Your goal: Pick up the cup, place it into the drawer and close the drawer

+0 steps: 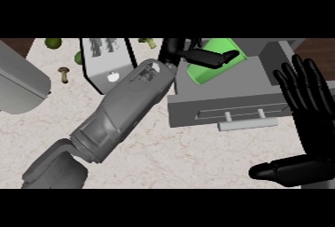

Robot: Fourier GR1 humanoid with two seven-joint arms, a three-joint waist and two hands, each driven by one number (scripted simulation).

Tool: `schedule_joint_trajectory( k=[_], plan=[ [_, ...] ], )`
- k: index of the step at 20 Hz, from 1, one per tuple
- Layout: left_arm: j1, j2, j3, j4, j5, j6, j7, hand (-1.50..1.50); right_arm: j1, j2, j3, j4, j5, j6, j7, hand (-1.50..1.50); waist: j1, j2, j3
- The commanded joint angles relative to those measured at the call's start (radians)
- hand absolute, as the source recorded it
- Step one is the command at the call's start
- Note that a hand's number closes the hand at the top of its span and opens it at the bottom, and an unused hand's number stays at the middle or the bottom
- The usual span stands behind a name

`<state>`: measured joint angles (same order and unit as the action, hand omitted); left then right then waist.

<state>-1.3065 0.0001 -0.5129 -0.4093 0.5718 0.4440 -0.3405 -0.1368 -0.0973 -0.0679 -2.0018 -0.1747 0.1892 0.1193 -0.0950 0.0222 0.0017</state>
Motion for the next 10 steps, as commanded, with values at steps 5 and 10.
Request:
schedule_joint_trajectory(
  k=[5,10],
  plan=[
    [-0.043,0.0,-0.085,0.041,0.037,0.044,0.042,-1.5,-0.063,0.014,-0.003,0.023,-0.01,-0.018,-0.001,-1.5,-0.019,0.007,0.0],
    [-0.018,0.0,-0.083,-0.059,0.124,0.062,-0.003,-1.5,-0.02,-0.001,-0.038,0.025,-0.09,0.034,-0.024,-1.5,-0.029,0.004,0.001]
  ],
)
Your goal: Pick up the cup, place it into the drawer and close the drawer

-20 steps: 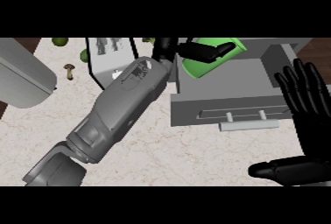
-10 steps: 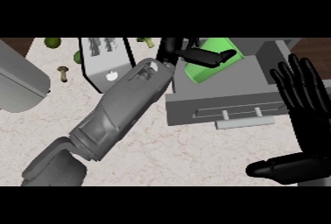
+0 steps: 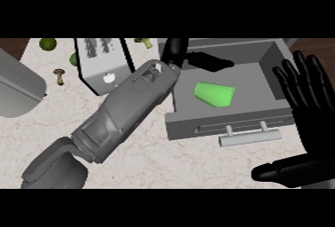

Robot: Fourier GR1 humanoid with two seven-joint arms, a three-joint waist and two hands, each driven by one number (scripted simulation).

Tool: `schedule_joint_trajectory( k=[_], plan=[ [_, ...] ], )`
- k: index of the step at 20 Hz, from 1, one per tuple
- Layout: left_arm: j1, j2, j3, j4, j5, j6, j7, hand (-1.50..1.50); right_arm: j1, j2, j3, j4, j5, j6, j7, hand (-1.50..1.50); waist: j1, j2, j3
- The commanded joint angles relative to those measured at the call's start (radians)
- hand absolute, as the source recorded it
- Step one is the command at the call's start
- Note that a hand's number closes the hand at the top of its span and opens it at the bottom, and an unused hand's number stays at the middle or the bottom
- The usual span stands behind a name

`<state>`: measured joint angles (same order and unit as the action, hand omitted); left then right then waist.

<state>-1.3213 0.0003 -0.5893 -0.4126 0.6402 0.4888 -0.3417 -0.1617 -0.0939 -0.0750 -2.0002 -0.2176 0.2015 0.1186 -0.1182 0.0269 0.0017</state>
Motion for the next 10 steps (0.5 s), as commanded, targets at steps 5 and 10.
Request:
schedule_joint_trajectory(
  k=[5,10],
  plan=[
    [0.025,0.0,0.059,-0.054,0.116,-0.078,-0.14,-1.5,0.003,-0.01,-0.03,-0.017,-0.087,0.014,0.043,-1.5,0.046,-0.01,-0.001],
    [0.007,0.0,0.096,-0.156,0.17,-0.067,-0.089,-1.5,0.064,-0.026,-0.037,-0.097,-0.133,0.034,0.081,-1.5,0.086,-0.027,-0.002]
  ],
)
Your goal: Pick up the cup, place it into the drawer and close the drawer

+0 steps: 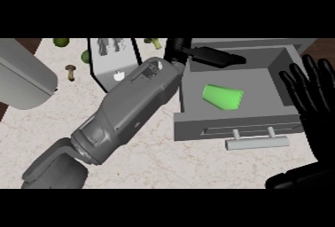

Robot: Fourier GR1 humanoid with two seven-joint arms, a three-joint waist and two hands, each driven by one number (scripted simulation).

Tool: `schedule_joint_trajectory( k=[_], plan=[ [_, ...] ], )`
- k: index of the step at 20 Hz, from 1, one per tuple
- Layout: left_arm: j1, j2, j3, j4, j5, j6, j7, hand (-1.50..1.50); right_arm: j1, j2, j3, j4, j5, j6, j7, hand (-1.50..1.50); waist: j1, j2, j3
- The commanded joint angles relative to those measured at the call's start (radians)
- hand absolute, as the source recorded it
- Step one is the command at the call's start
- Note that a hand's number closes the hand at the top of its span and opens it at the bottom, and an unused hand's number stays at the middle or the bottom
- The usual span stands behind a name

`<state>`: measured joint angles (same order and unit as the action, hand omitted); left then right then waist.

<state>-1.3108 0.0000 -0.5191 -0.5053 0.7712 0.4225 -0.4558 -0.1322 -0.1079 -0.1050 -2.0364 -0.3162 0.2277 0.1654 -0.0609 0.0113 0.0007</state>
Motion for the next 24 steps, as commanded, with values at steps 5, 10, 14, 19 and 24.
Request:
schedule_joint_trajectory(
  k=[5,10,14,19,24],
  plan=[
    [0.091,0.059,0.079,-0.147,0.012,-0.008,0.02,-1.5,0.105,-0.061,0.011,-0.071,0.002,0.102,-0.009,1.5,0.064,-0.019,-0.001],
    [0.202,0.156,0.108,-0.309,0.034,0.027,0.065,-1.5,0.076,-0.16,-0.006,-0.064,0.098,0.151,-0.006,1.5,0.094,-0.026,-0.001],
    [0.394,0.223,0.091,-0.459,0.03,0.002,0.079,-1.5,0.106,-0.163,0.056,-0.097,0.207,0.153,0.015,1.5,0.095,-0.023,-0.002],
    [0.575,0.35,0.114,-0.692,0.034,0.014,0.138,-1.5,0.097,-0.143,0.094,-0.027,0.318,0.135,-0.009,1.5,0.096,-0.02,-0.001],
    [0.789,0.444,0.132,-0.919,0.03,-0.006,0.171,-1.5,0.115,-0.139,0.125,-0.013,0.412,0.127,-0.033,1.5,0.081,-0.017,-0.001]
  ],
)
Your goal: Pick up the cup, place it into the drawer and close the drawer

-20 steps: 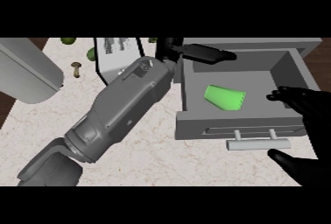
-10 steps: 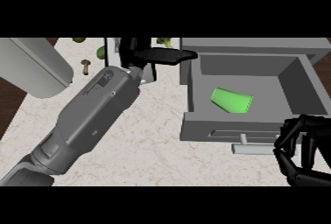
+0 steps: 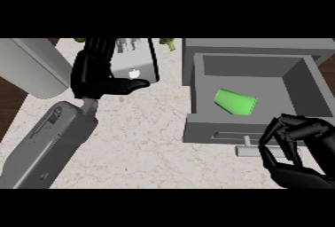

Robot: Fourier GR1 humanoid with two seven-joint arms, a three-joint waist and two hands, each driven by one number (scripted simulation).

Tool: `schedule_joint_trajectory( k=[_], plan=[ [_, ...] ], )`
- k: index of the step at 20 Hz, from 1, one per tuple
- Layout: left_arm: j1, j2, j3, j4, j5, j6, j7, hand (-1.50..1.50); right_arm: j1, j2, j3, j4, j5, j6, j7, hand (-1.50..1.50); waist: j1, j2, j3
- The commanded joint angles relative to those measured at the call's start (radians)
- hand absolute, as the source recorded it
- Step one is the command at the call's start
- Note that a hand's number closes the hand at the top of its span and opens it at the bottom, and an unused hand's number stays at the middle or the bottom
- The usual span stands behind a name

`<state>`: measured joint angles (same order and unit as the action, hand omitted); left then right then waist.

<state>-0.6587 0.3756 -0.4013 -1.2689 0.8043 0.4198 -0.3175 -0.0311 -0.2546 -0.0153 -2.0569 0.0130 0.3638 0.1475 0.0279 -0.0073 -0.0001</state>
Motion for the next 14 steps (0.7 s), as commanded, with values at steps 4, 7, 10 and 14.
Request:
schedule_joint_trajectory(
  k=[4,7,10,14],
  plan=[
    [0.192,0.105,0.059,-0.158,0.027,-0.074,0.024,-1.5,-0.05,-0.058,0.11,0.107,0.274,0.014,-0.127,1.5,-0.002,0.006,0.0],
    [0.281,0.143,0.093,-0.157,0.04,-0.153,-0.036,-1.5,-0.02,-0.12,0.158,0.16,0.445,-0.016,-0.242,1.5,0.003,0.008,0.0],
    [0.384,0.201,0.121,-0.284,0.062,-0.175,-0.011,-1.5,-0.028,-0.097,0.215,0.268,0.577,-0.109,-0.284,1.5,0.009,0.005,0.001],
    [0.451,0.193,0.161,-0.222,0.054,-0.258,-0.066,-1.5,-0.088,-0.056,0.268,0.435,0.668,-0.185,-0.334,1.5,-0.005,0.01,0.0]
  ],
)
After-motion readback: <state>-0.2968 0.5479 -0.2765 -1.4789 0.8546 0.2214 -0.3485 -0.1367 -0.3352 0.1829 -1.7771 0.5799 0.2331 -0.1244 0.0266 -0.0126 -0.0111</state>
